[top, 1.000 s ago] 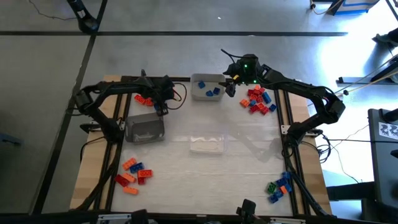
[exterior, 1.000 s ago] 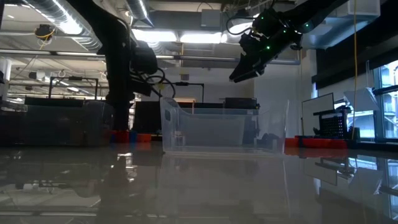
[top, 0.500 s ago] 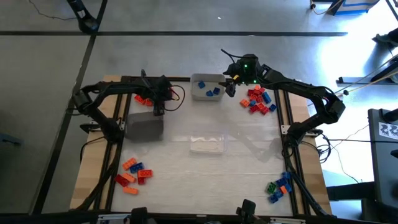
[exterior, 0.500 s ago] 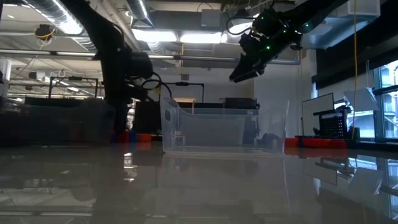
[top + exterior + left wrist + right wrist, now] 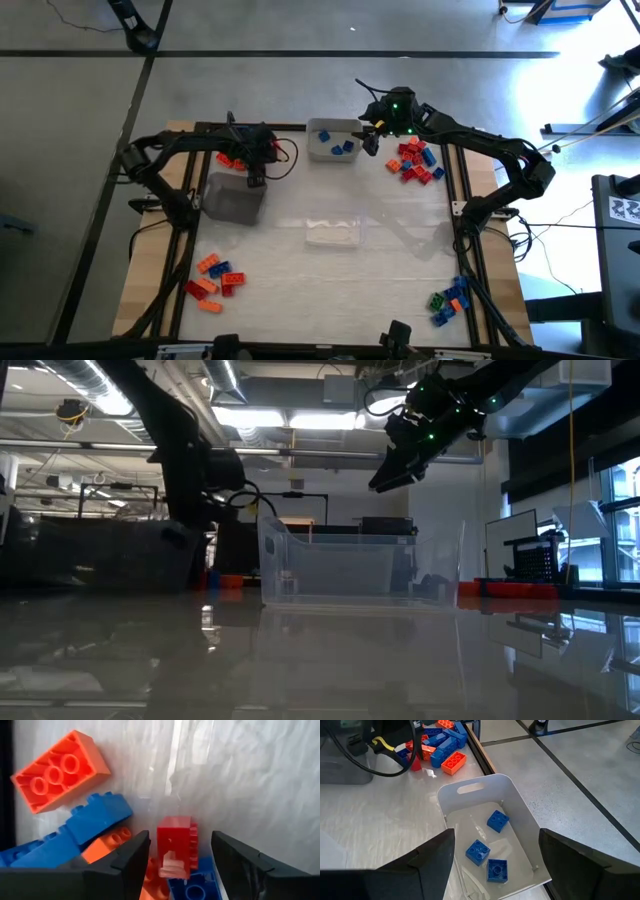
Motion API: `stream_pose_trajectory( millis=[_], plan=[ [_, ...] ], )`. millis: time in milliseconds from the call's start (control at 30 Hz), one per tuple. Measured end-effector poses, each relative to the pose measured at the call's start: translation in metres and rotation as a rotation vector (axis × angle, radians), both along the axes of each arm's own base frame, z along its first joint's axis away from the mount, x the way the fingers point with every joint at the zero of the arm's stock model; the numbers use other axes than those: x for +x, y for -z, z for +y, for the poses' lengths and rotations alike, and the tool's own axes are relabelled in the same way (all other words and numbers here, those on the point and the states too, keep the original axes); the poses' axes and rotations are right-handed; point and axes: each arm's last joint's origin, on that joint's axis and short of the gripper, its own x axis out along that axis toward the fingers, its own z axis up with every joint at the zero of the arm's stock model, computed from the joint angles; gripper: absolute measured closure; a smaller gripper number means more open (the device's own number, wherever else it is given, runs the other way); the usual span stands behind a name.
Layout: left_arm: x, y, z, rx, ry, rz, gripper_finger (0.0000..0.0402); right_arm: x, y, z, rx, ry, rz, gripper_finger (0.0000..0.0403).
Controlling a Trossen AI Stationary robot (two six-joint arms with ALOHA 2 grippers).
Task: Sort blocks by size
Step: Put the small red game piece into the gray bin
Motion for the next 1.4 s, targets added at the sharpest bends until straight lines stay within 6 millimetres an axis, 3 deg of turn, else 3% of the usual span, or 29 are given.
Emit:
stream_pose_trajectory(
  millis=[233,467,867,1133,1400],
  plan=[
    [0.002,0.013,0.001,-0.041,0.007,0.046,0.0267,0.0,0.0,0.0,0.0,0.0,0.0,0.0116],
    [0.002,0.007,-0.002,-0.021,0.014,0.031,0.0321,0.0,0.0,0.0,-0.001,0.002,0.001,0.0116],
    [-0.002,-0.014,-0.005,0.029,-0.02,-0.04,0.0314,0.0,0.0,0.0,-0.002,0.005,0.002,0.0116],
    [-0.007,-0.042,-0.012,0.085,-0.056,-0.143,0.0311,0.0,0.0,0.0,-0.002,0.005,0.002,0.0116],
    [0.011,-0.072,-0.013,0.059,-0.108,-0.498,0.0317,0.0,0.0,0.0,-0.002,0.005,0.001,0.0116]
  ],
)
